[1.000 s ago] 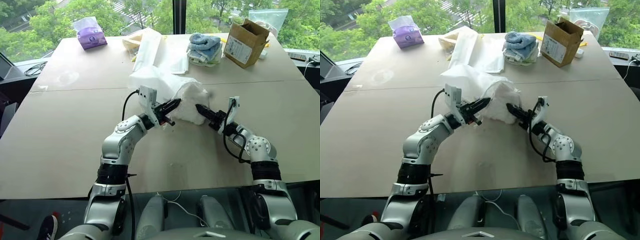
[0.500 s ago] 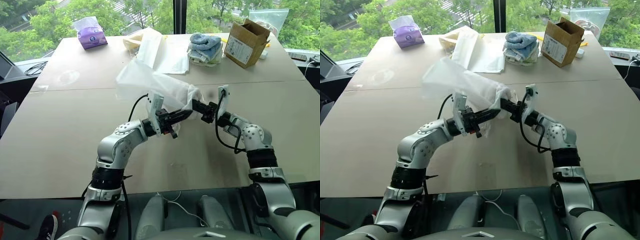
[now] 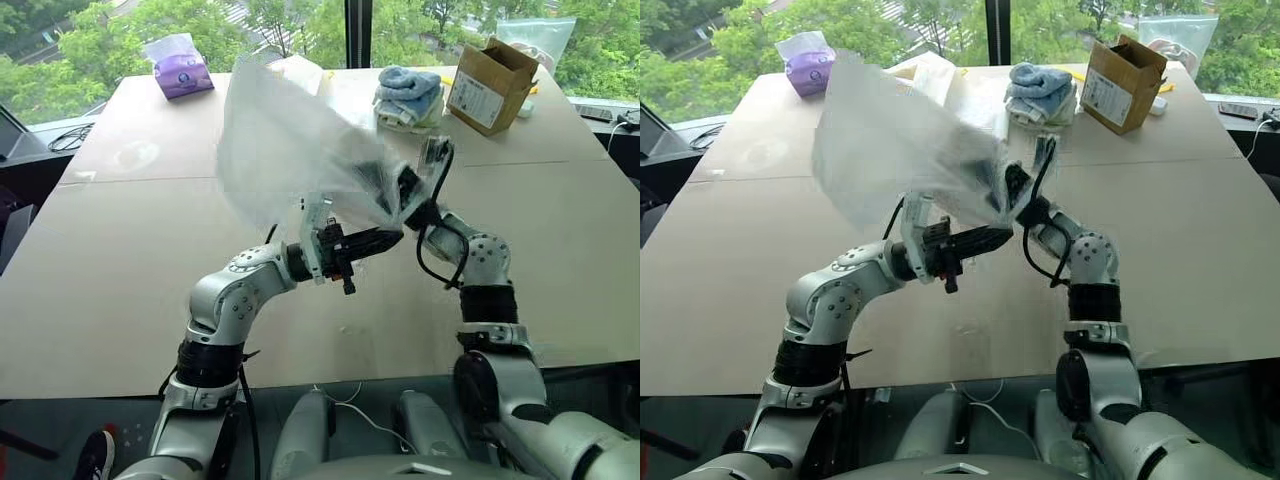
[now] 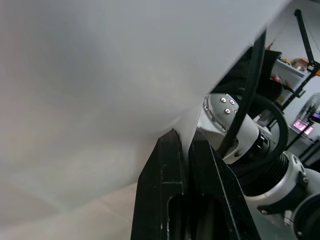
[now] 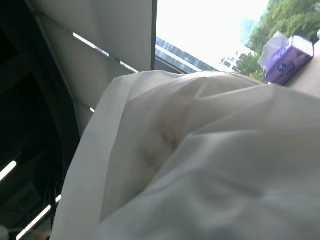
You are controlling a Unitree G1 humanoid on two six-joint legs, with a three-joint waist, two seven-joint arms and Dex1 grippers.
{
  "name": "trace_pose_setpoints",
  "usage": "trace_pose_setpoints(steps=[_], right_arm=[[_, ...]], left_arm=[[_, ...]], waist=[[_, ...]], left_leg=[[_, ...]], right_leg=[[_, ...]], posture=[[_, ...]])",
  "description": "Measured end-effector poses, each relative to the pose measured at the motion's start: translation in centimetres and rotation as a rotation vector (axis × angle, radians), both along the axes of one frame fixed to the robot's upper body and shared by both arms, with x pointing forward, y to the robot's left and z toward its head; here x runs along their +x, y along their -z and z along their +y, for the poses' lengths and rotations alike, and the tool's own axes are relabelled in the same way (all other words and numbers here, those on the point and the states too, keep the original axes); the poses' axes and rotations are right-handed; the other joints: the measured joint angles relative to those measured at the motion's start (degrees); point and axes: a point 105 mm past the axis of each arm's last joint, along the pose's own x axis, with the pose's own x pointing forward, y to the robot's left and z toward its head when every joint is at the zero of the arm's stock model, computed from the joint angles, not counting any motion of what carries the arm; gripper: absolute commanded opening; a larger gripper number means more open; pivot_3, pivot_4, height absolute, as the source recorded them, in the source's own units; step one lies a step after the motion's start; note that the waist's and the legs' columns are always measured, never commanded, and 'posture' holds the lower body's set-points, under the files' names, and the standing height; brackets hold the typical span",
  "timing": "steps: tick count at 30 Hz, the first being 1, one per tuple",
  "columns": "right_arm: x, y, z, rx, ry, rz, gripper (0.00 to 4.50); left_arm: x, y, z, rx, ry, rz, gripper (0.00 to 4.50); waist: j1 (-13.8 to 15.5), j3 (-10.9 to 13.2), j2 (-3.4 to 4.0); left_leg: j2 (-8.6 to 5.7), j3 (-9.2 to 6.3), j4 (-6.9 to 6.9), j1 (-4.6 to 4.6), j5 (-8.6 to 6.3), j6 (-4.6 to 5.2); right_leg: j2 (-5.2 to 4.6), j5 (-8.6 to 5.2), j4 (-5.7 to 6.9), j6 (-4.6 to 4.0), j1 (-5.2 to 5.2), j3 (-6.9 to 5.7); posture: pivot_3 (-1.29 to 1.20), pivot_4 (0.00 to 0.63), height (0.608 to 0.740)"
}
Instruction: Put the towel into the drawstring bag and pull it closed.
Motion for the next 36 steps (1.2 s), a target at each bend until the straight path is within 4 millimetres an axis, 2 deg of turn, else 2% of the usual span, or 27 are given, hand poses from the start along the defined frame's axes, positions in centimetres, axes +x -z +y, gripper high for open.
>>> trace_pose_setpoints(steps=[3,9,12,14,17,20,22,23,27,32,36], right_arm=[[1.4,0.5,-1.2,-0.019,0.118,0.086,0.05],[3.0,1.5,-2.7,-0.122,0.328,0.156,0.05],[3.9,2.9,-5.0,-0.21,0.523,0.198,0.05],[4.1,4.0,-6.5,-0.313,0.657,0.213,0.05],[3.9,5.2,-9.0,-0.623,0.852,0.097,0.05],[2.2,4.6,-9.8,-0.906,0.894,-0.166,1.13],[1.0,4.8,-9.3,-0.98,0.828,-0.278,2.14],[0.3,5.2,-8.8,-0.99,0.775,-0.301,2.74],[-1.9,5.8,-7.0,-0.876,0.587,-0.248,4.47],[-5.1,3.6,-8.0,-0.78,0.417,-0.278,4.47],[-7.7,2.8,-7.4,-0.699,0.27,-0.297,4.47]], left_arm=[[0.1,0.0,0.0,0.002,-0.015,0.002,0.0],[0.8,-0.4,-0.2,-0.009,-0.04,-0.012,0.0],[1.7,-0.4,-0.1,-0.003,-0.079,-0.023,0.0],[2.5,-0.2,-0.1,0.011,-0.121,-0.037,0.0],[3.9,0.5,-0.2,0.044,-0.2,-0.055,0.0],[5.3,0.2,-0.5,0.049,-0.282,-0.088,0.0],[6.1,-0.4,-0.3,0.046,-0.33,-0.114,0.0],[6.4,-0.6,-0.2,0.043,-0.351,-0.126,0.0],[7.1,-0.1,0.0,0.048,-0.391,-0.117,0.0],[7.6,-0.2,0.2,0.05,-0.417,-0.122,0.0],[7.7,-0.3,-0.2,0.043,-0.412,-0.125,0.0]], waist=[[0.04,0.0,0.0],[-0.53,0.0,0.01],[-0.78,0.0,0.0],[-0.74,0.0,0.01],[-0.65,0.01,0.01],[-0.7,0.0,0.0],[-1.09,0.0,0.0],[-1.28,0.0,0.0],[-1.38,0.01,-0.01],[0.03,0.02,-0.03],[0.17,0.02,-0.04]], left_leg=[[-0.03,0.04,-0.01,-0.05,0.0,0.0],[0.0,0.08,-0.05,-0.04,0.0,0.0],[-0.02,0.12,-0.05,-0.05,0.0,0.0],[-0.03,0.12,-0.05,-0.05,0.0,0.0],[-0.07,0.15,-0.06,-0.06,0.0,0.0],[-0.04,0.16,-0.07,-0.08,0.0,0.0],[-0.02,0.18,-0.11,-0.06,0.0,0.0],[0.0,0.18,-0.12,-0.05,0.0,0.0],[0.02,0.17,-0.07,-0.07,0.0,0.01],[-0.03,0.07,-0.03,-0.08,-0.12,0.21],[-0.03,0.02,-0.04,-0.08,-0.13,0.23]], right_leg=[[-0.02,0.0,-0.02,0.0,-0.04,0.04],[0.04,0.0,0.04,0.0,-0.1,0.08],[0.02,0.0,0.01,0.0,-0.1,0.12],[0.0,0.0,0.01,0.0,-0.09,0.12],[-0.01,0.0,-0.02,0.0,-0.11,0.17],[0.02,0.0,-0.05,0.0,-0.12,0.17],[0.06,0.0,-0.06,0.0,-0.12,0.19],[0.07,0.0,-0.05,0.0,-0.11,0.19],[0.04,0.0,-0.01,0.0,-0.11,0.19],[0.0,0.0,-0.1,0.0,-0.03,0.1],[0.02,0.0,-0.11,0.0,0.0,0.03]], posture=[[0.0,0.15,0.74],[0.0,0.15,0.74],[0.0,0.15,0.74],[0.0,0.15,0.74],[0.0,0.15,0.74],[0.0,0.15,0.74],[0.0,0.15,0.74],[0.0,0.15,0.74],[0.0,0.15,0.74],[0.0,0.15,0.74],[0.0,0.15,0.74]])
